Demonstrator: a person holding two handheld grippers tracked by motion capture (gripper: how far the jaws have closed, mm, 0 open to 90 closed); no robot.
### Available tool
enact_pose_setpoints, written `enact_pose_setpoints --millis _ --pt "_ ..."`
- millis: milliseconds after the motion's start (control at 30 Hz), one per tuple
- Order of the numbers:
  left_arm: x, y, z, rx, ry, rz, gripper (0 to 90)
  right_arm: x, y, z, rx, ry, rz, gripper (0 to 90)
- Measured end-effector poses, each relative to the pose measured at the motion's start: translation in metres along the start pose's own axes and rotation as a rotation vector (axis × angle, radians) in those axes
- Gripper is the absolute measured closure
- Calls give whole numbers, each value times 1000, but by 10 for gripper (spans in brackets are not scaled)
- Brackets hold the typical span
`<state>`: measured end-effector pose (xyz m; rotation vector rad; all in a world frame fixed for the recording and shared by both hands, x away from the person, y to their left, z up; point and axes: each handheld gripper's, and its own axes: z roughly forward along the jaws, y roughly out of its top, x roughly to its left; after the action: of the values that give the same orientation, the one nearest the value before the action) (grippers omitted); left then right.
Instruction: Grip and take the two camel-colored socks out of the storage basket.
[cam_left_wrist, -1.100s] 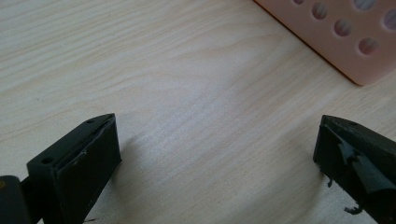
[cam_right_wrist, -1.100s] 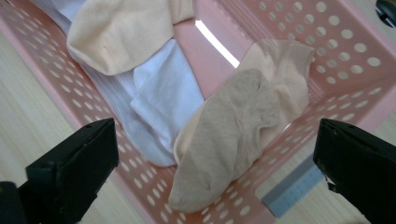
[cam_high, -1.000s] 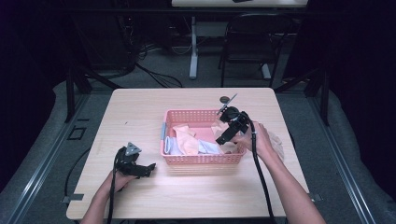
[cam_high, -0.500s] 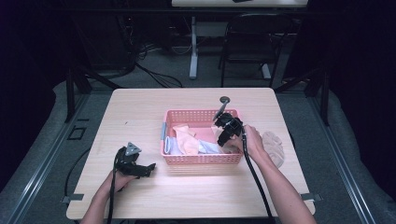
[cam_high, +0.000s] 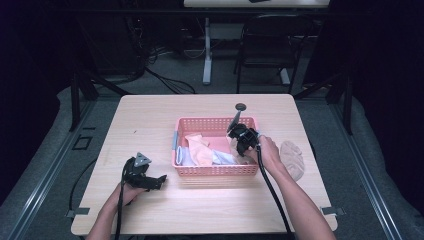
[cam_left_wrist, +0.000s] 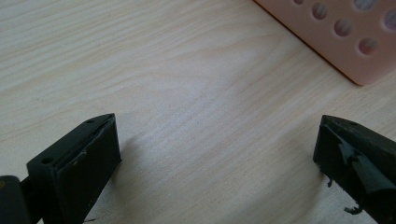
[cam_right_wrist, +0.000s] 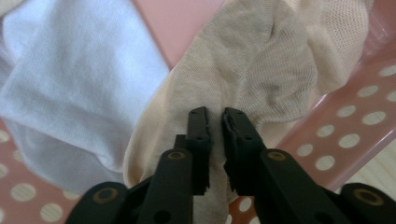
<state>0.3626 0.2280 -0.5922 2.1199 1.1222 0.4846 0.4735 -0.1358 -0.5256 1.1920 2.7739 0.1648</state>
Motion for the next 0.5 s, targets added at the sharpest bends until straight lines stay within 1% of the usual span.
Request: enact_pose_setpoints --millis 33,67,100,133,167,200,233,267,300,333,367,400,433,467,500 --pt "0 0 0 0 0 0 3 -1 -1 0 -8 11 5 849" --pt "0 0 0 0 0 0 3 -2 -1 -2 0 18 8 856" --pt "0 0 0 0 0 0 3 -3 -3 -5 -10 27 9 862" --pt "0 0 0 0 0 0 3 -3 -4 -7 -32 35 25 863" --pt "0 0 0 0 0 0 3 -4 -5 -10 -40 37 18 864" --pt "0 0 0 0 0 0 3 -4 -5 -10 -40 37 18 864" --pt "0 0 0 0 0 -1 3 -5 -5 -15 -28 40 17 864" --pt "0 0 0 0 1 0 3 -4 -7 -22 -60 47 25 864" --pt "0 0 0 0 0 0 3 -4 -7 -26 -69 43 18 864" --pt "0 0 0 0 0 0 3 -4 -7 -30 -76 46 26 864" --pt "0 0 0 0 0 0 3 -3 -8 -33 -99 46 33 863" --pt "0 0 0 0 0 0 3 -4 -8 -38 -99 44 17 863" --pt "0 0 0 0 0 0 2 -3 -8 -42 -113 46 20 864" --pt "0 0 0 0 0 0 3 -3 -8 -42 -113 46 20 864" --pt "0 0 0 0 0 0 3 -3 -8 -50 -115 34 9 864"
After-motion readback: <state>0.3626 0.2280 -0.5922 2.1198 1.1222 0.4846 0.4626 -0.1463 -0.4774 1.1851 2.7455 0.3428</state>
